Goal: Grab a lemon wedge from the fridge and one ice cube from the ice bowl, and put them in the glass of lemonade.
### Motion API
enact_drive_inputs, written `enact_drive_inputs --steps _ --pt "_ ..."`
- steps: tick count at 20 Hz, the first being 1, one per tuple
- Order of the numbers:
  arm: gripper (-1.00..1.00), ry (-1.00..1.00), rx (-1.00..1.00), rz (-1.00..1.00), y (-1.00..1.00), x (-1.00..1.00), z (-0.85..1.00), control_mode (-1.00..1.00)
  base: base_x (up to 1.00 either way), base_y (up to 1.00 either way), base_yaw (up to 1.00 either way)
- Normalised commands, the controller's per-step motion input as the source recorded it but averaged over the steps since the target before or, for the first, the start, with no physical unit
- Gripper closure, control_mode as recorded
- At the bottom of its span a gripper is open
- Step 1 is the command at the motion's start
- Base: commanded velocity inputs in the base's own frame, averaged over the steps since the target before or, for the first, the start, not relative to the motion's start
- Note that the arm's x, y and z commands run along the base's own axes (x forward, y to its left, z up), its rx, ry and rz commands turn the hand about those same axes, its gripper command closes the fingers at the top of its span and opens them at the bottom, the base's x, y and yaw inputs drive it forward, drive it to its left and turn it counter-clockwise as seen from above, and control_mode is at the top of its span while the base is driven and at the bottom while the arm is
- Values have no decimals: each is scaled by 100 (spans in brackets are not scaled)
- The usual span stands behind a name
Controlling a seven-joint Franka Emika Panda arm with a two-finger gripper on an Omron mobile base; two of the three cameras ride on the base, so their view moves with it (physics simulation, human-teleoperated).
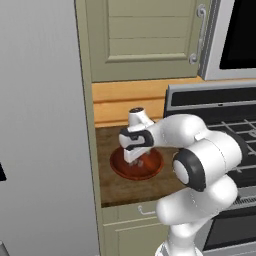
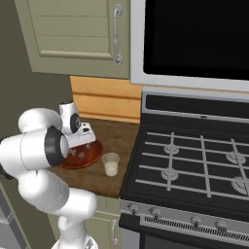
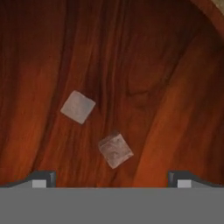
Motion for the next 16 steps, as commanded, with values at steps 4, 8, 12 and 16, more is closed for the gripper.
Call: enact_drive_inputs --steps 4,8,12,16 --pt "-100 0 0 0 0 1 -58 -100 0 0 0" --pt "-100 0 0 0 0 1 -34 -100 0 0 0" --pt "-100 -1 0 0 0 9 -20 -100 0 0 0" --pt "-100 -1 0 0 0 21 -19 -100 0 0 0"
